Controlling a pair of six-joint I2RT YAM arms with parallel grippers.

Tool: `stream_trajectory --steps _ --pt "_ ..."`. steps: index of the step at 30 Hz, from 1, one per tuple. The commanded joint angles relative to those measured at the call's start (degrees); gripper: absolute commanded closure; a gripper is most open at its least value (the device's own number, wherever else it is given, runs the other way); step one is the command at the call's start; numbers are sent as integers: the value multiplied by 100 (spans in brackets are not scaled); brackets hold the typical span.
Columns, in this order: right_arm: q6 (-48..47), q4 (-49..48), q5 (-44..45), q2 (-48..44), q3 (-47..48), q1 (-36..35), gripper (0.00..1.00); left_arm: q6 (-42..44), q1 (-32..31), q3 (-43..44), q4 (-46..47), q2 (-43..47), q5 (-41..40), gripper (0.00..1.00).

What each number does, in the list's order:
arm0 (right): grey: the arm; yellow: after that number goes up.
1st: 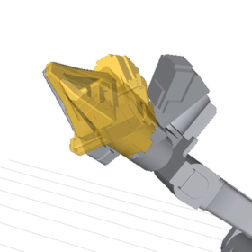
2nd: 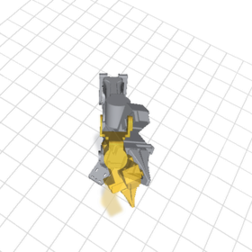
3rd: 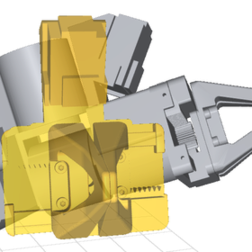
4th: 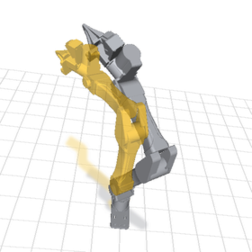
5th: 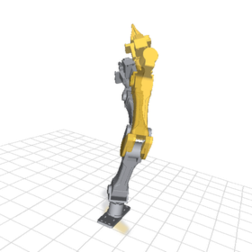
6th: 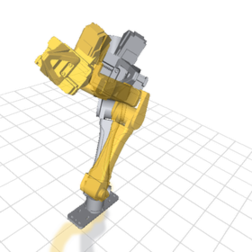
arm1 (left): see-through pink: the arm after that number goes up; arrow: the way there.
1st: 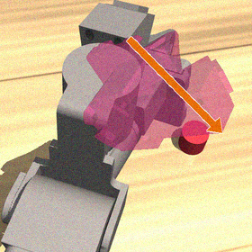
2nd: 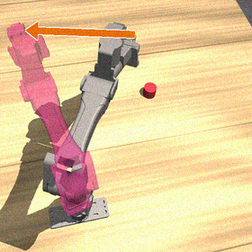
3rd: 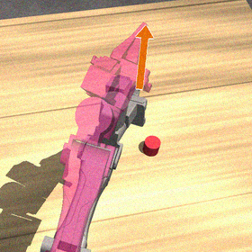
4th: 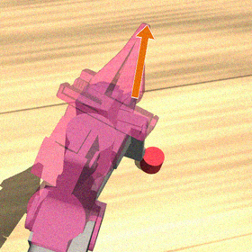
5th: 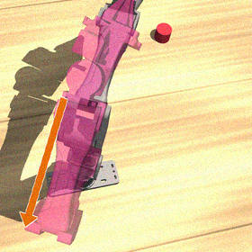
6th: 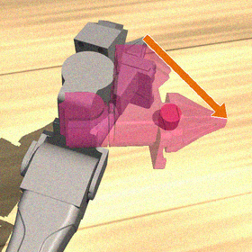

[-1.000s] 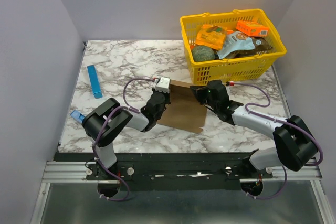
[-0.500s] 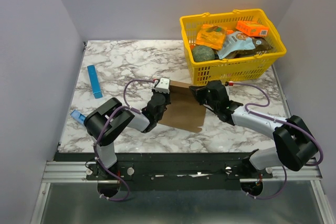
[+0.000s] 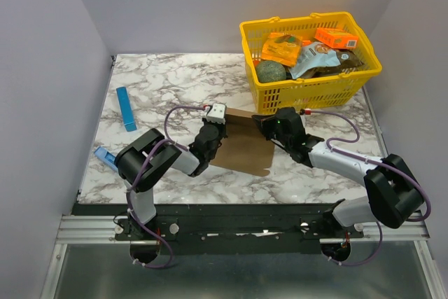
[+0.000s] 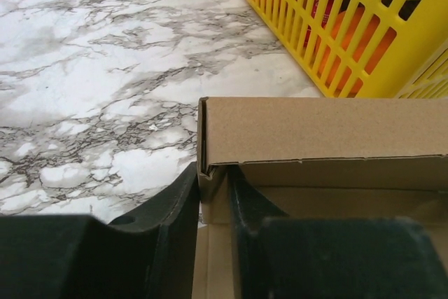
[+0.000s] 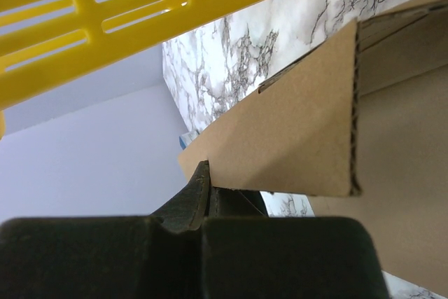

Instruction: Fold the paper box

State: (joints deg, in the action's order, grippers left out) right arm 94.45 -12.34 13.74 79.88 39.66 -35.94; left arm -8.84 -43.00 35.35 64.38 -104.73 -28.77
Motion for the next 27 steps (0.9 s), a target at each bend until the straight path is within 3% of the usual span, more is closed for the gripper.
stream_trajectory --steps 1,8,18,22,24,27 --pt "-234 794 -301 90 -257 -71 99 -21 125 15 347 -74 -92 84" --pt "-226 821 -205 -24 -301 -71 99 -100 117 16 40 84 -611 97" --pt "-252 1154 41 -253 -283 -71 99 497 47 -151 -557 619 -981 100" --pt "-532 1216 173 -411 -231 -71 99 858 -41 -248 -768 813 -561 100" --pt "-665 1418 226 -552 -248 -71 99 849 -59 -196 -1345 1006 -402 100" --pt "-998 1453 226 -867 -344 -71 84 797 -68 -161 -2031 1200 -199 100"
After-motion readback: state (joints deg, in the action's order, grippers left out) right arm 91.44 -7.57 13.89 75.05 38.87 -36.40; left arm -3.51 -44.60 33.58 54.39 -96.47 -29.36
